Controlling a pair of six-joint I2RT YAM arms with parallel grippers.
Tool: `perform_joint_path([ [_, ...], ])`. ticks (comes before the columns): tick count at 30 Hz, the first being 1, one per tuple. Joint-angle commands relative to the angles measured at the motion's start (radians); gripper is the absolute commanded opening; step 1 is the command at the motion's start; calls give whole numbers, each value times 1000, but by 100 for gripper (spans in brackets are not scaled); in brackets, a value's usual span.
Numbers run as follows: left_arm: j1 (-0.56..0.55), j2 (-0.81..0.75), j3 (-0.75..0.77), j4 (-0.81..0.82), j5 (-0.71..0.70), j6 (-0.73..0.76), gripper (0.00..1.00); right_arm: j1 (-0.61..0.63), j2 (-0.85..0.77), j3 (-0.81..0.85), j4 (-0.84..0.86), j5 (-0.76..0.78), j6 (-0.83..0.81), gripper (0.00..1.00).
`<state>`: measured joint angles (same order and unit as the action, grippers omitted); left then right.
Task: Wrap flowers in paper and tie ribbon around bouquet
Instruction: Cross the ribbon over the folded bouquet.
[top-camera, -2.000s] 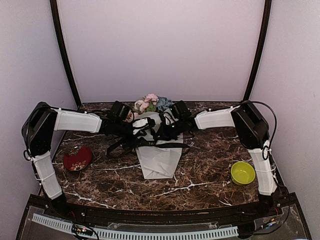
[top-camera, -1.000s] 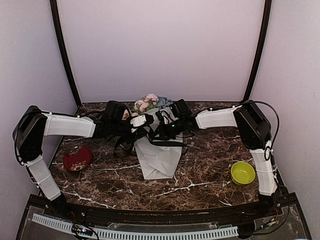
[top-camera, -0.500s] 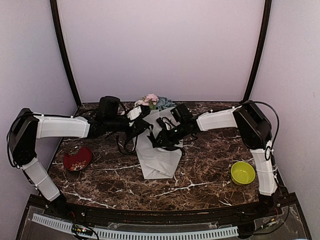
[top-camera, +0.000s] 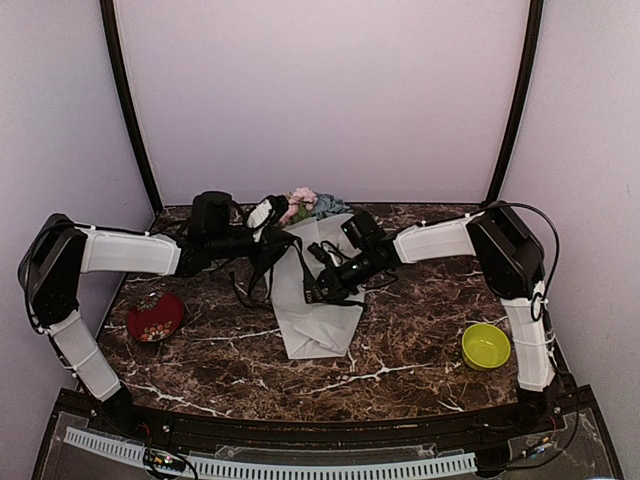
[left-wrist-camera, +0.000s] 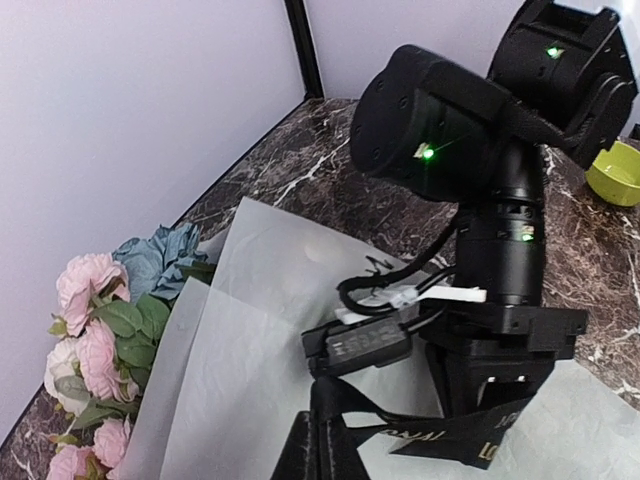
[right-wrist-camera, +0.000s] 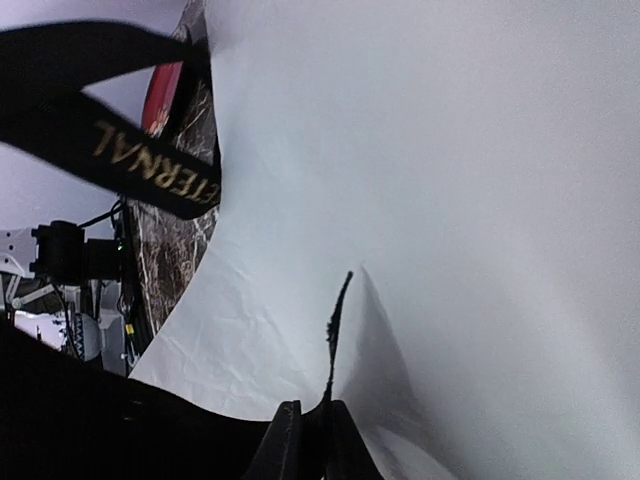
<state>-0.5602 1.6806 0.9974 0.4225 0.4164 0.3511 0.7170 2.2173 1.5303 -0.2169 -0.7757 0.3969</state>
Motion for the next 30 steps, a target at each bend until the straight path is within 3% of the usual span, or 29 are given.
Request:
perform_joint_path([
  [1,5,49,2,44,-72,-73,0,23,-55,3,-62,-88,-98,9],
  [13,5,212,51,-48,-181,-153,0,20,-90,-8,-74,44,-57,10],
  [21,5,235,47,-60,-180,-149,0,-35,-103,36,-100,328,47,12],
  [30,5,233,52,-54,-164,-149,0,-35,-56,120,-127,305,22,16],
])
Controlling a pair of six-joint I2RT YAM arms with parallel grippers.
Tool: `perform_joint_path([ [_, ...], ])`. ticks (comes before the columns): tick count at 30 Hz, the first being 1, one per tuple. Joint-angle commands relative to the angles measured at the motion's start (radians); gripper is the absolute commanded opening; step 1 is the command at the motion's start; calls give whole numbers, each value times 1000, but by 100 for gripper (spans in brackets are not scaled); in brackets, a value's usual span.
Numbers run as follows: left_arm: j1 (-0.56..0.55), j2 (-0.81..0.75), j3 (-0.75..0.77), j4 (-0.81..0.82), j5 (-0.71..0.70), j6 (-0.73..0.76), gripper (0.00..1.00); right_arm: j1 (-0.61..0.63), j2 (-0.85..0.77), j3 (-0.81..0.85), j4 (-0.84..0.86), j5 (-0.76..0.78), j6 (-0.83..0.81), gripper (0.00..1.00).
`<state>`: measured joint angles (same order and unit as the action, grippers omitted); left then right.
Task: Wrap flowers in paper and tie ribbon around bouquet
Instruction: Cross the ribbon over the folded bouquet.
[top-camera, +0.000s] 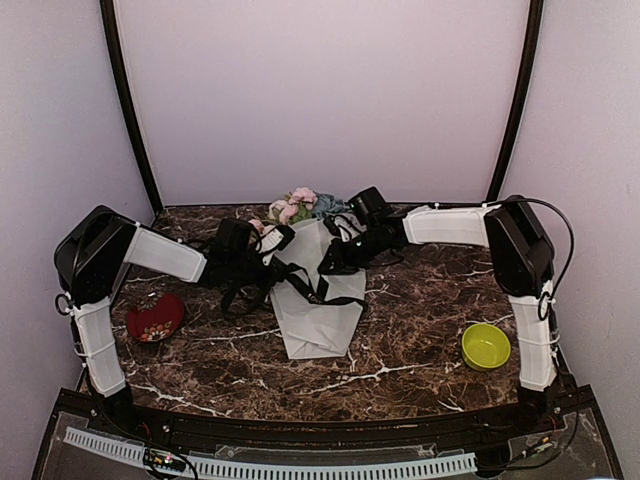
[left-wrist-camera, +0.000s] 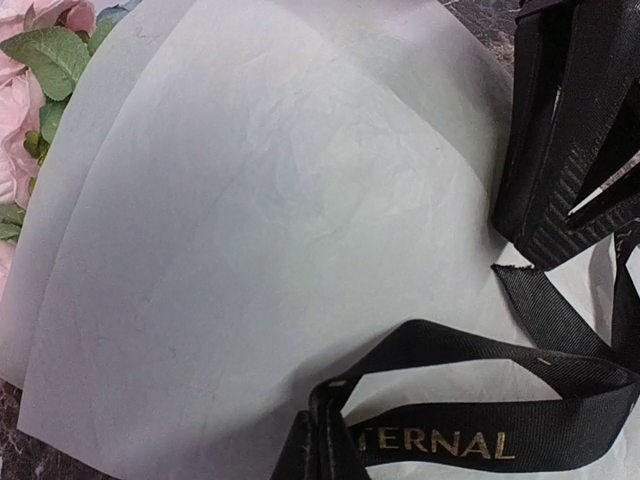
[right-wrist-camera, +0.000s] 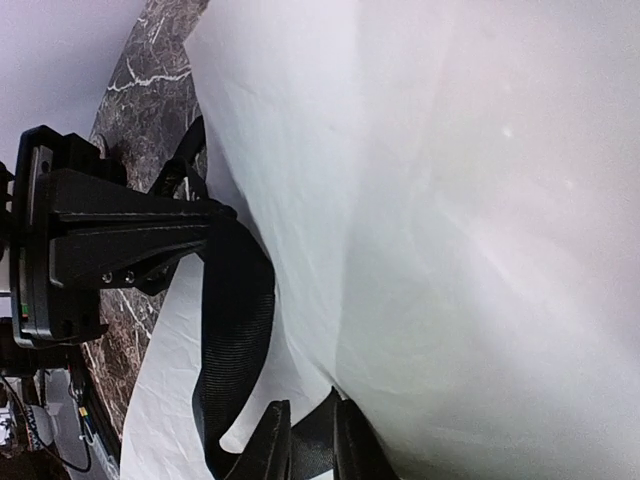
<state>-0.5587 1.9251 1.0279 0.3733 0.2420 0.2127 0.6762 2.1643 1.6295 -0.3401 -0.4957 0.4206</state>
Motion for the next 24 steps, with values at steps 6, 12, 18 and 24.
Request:
perform_joint_path([
  [6,4,-43,22,1,26,-6,0,11,43,81,-83,69,-28,17],
  [12,3,-103,17,9,64,-2,0,54,59,82,-124,18,-72,11],
  [18,4,-130,20,16,94,-7,0,89,67,79,-159,-56,-101,2],
  [24,3,-173,-2,76,173,-47,0,107,74,42,-107,-287,-89,0],
])
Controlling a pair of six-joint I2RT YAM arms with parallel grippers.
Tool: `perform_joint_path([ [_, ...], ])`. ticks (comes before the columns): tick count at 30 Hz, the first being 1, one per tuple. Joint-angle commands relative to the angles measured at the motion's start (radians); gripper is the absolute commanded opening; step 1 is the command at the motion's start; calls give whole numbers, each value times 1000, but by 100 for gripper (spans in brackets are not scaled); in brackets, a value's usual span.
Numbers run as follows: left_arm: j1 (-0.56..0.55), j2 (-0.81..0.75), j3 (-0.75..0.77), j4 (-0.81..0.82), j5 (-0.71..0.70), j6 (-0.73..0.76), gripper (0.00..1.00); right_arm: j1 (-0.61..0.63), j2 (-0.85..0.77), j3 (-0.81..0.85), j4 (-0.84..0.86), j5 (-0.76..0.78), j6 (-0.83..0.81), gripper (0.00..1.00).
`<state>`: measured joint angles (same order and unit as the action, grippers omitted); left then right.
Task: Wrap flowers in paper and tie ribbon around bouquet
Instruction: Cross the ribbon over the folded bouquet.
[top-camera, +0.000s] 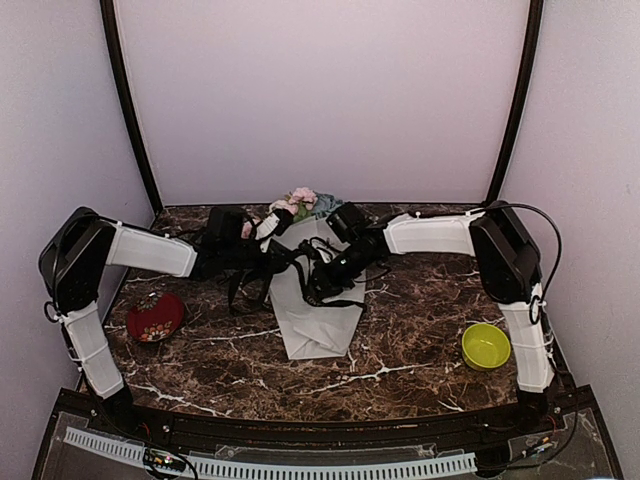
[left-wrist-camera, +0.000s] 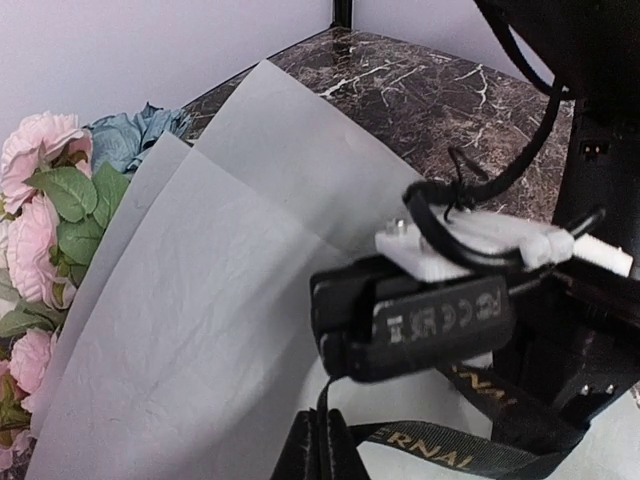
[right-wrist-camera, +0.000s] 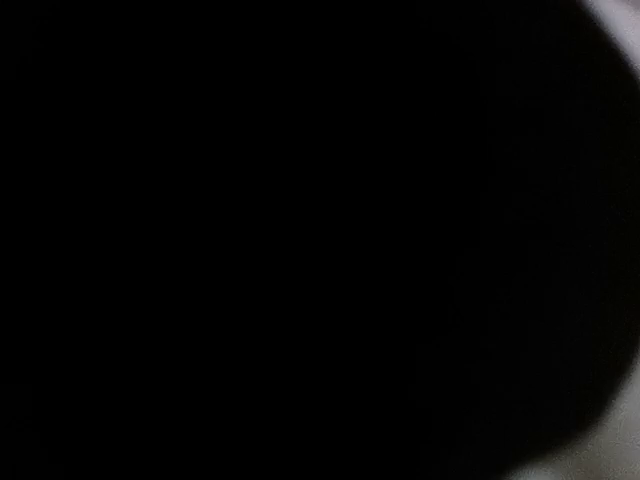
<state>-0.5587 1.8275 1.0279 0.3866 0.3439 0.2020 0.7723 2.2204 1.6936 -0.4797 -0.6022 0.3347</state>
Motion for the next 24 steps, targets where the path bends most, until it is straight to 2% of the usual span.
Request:
perform_joint_path([
  [1,2,-84,-8,77,79,-42,0,11,16,-28,40,-208,-2,0],
  [8,2,-150,-43,165,90,-69,0,11,11,-48,9,-267,-37,0],
  [16,2,-174,-74,196,91,-63,0,-43,-52,-107,44,-134,11,1],
  [20,2,-159,-74,179,65,-62,0,-89,-102,-144,93,-65,62,7],
  [24,3,-142,-71,162,42,-59,0,-109,-130,-158,109,-80,70,11],
])
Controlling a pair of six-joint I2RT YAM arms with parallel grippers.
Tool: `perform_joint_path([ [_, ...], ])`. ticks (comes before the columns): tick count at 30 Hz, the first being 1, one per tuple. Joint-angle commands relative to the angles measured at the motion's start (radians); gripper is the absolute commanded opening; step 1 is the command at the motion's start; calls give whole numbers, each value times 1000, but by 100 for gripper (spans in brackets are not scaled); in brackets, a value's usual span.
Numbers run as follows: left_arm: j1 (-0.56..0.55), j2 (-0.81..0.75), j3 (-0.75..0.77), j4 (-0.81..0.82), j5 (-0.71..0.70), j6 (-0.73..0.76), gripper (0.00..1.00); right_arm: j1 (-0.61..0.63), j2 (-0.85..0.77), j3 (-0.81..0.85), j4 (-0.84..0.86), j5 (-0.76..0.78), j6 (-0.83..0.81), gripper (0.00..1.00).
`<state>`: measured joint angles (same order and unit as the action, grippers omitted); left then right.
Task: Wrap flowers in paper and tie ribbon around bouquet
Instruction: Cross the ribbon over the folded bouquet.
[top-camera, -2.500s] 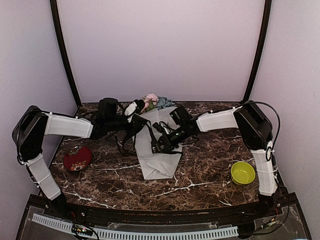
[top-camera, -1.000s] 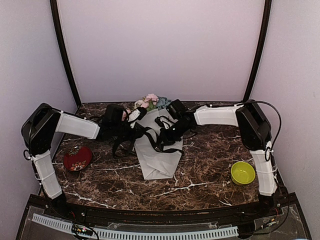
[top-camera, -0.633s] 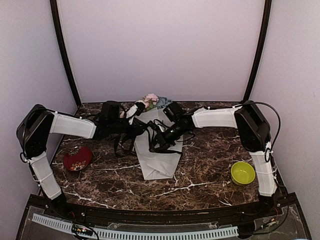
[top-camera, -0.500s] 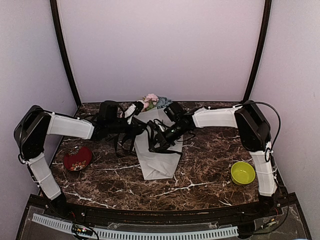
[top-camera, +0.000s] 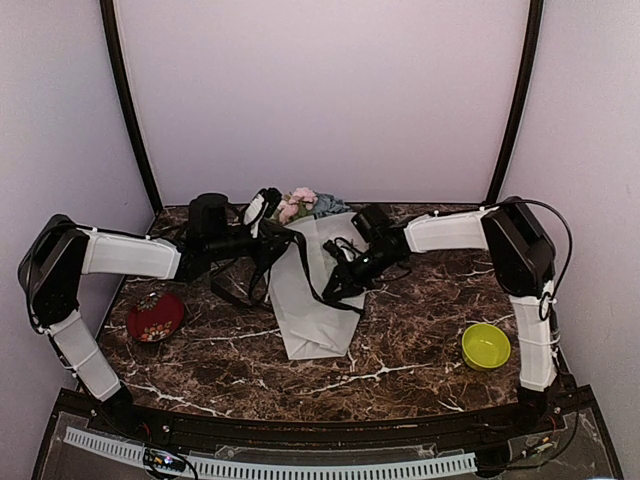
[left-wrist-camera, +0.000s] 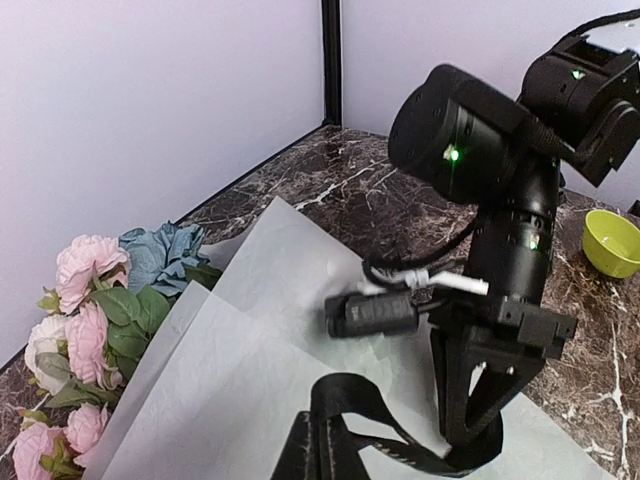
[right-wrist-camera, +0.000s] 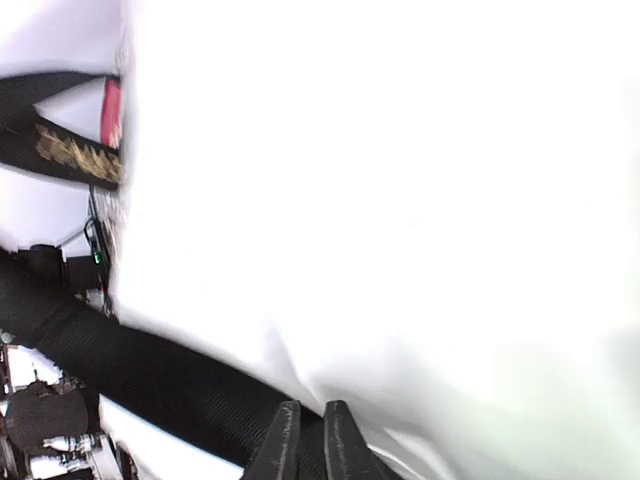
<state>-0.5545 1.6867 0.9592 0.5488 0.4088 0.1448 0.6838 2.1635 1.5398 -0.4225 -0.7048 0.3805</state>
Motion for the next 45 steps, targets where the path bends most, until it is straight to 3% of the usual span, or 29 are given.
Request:
perform_joint_path([
  [1,-2,2,1,-3,-28,-2,0,-21,-73,3,36,26,14,13],
  [9,-1,0,1,-12,-34,9,0,-35,-121,-2,29,104,-10,22],
  [19,-1,6,2,-21,-44,17,0,-26,-129,-11,252,5,69,42],
  [26,-1,5,1,-21,-35,14,0,-15,-46,57,276,54,102,29],
  [32,-2,1,2,-17,-27,15,0,17,24,111,277,-24,114,26],
  [36,0,-13,-7,-3,-23,7,0,37,72,137,294,-49,132,18],
  [45,0,-24,-9,3,-32,6,0,98,147,184,324,-215,150,17],
])
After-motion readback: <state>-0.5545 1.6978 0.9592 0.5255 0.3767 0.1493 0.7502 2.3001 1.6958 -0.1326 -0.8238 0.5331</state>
